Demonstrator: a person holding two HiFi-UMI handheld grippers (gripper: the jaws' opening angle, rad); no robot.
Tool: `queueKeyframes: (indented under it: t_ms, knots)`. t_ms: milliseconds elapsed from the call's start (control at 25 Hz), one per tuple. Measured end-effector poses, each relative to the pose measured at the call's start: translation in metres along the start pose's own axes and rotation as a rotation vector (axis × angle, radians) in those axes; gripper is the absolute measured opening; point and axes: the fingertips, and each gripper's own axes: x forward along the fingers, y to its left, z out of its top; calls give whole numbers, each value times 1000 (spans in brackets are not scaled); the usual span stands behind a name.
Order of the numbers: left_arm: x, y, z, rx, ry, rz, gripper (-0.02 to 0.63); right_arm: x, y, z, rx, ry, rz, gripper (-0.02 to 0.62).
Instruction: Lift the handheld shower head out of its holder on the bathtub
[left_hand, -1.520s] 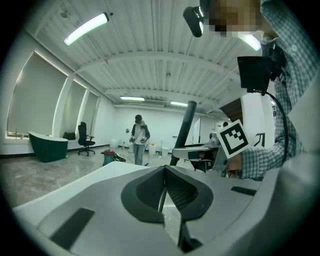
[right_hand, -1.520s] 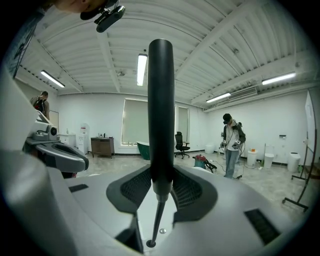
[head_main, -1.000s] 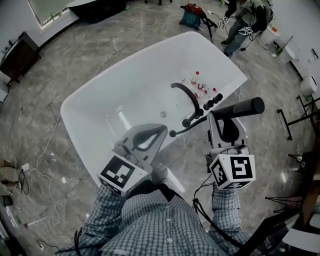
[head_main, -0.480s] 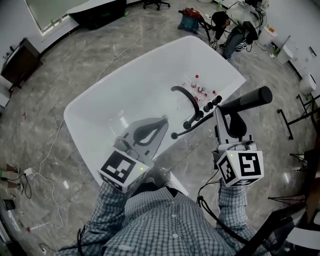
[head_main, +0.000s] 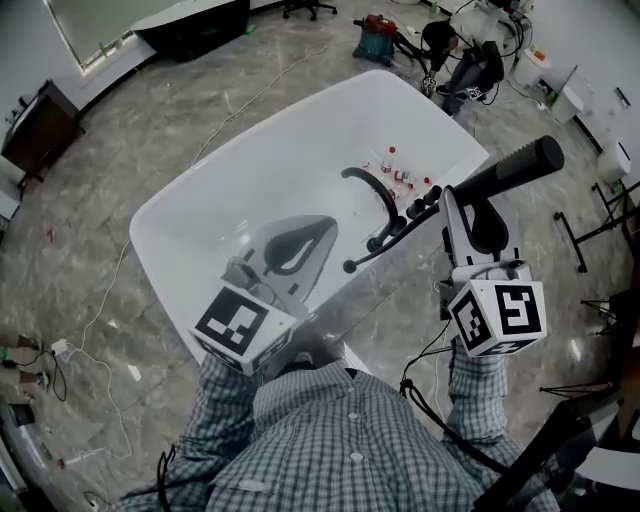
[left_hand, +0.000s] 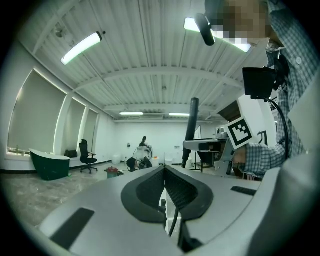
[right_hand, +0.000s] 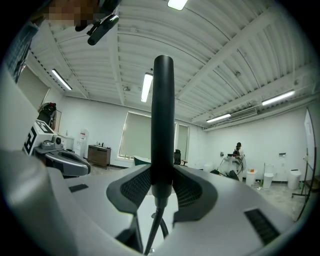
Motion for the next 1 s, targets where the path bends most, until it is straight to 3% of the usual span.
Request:
queueKeyframes:
  t_ms: [1000]
  knots:
    - [-18,14,9,24,-24,9,-2,3,8,11,19,-41,-19,130]
